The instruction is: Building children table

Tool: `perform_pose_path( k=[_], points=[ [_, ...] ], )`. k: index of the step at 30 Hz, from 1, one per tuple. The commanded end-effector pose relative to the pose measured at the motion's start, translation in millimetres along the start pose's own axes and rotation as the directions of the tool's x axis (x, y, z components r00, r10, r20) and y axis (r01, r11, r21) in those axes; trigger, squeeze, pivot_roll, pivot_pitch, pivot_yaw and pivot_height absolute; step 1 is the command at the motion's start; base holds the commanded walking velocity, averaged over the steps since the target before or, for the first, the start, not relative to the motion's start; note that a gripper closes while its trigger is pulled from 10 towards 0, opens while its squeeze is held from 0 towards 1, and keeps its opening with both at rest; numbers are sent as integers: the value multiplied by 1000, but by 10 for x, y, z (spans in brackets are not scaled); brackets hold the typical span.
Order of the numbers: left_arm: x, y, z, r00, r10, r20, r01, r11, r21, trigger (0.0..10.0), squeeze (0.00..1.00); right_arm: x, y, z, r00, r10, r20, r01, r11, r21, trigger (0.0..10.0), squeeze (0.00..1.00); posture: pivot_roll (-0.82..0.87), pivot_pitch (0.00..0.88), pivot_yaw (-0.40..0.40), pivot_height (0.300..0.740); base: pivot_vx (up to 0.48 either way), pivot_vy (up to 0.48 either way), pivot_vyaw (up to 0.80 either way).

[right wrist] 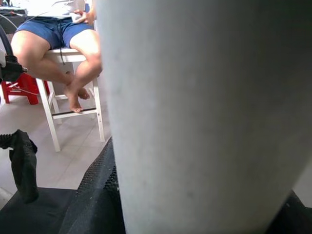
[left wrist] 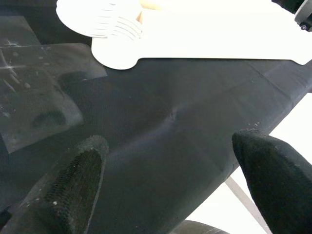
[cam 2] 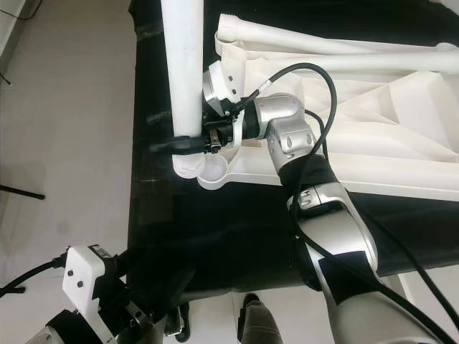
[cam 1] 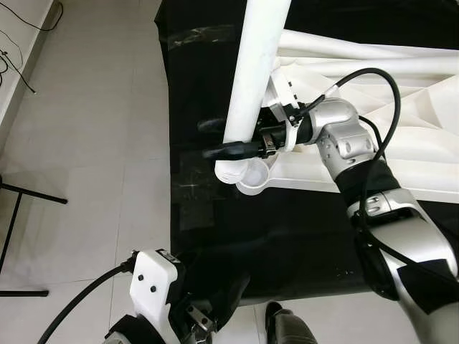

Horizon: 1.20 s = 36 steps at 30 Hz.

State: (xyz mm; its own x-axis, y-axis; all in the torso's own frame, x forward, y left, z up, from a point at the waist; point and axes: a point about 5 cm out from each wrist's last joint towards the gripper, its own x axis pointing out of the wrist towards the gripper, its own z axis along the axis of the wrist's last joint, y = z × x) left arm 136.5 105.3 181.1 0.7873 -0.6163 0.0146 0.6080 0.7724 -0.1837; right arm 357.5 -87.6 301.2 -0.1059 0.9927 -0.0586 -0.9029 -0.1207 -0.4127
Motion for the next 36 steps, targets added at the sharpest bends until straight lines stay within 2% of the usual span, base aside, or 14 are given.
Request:
perform_pose_path(
  k=[1,30,32,35,36],
  points=[
    [-21,-3,-39,1000,-1,-31,1,1000,-5,10000,0,31,17,-62,1000,11,-19,-11,1000,14,10000,0,83,344,8,740,0,0,0],
    [-49,-52,-29,999,-20,-27,20,1000,-23,10000,0,170,-22,-105,996,40,-76,-39,999,5,10000,0,121,348,-11,740,0,0,0],
    [-52,-60,-26,999,-20,-27,20,1000,-25,10000,0,158,-30,-106,996,34,-79,-33,999,5,10000,0,127,356,-12,740,0,0,0],
    [-68,-70,-21,999,-17,-30,17,999,-27,10000,0,-18,-82,17,1000,8,-19,-7,1000,17,10000,0,132,365,-6,740,0,0,0],
    [-68,-70,-21,999,-17,-30,17,999,-27,10000,0,-18,-82,17,1000,8,-19,-7,1000,17,10000,0,132,365,-6,740,0,0,0]
  ],
)
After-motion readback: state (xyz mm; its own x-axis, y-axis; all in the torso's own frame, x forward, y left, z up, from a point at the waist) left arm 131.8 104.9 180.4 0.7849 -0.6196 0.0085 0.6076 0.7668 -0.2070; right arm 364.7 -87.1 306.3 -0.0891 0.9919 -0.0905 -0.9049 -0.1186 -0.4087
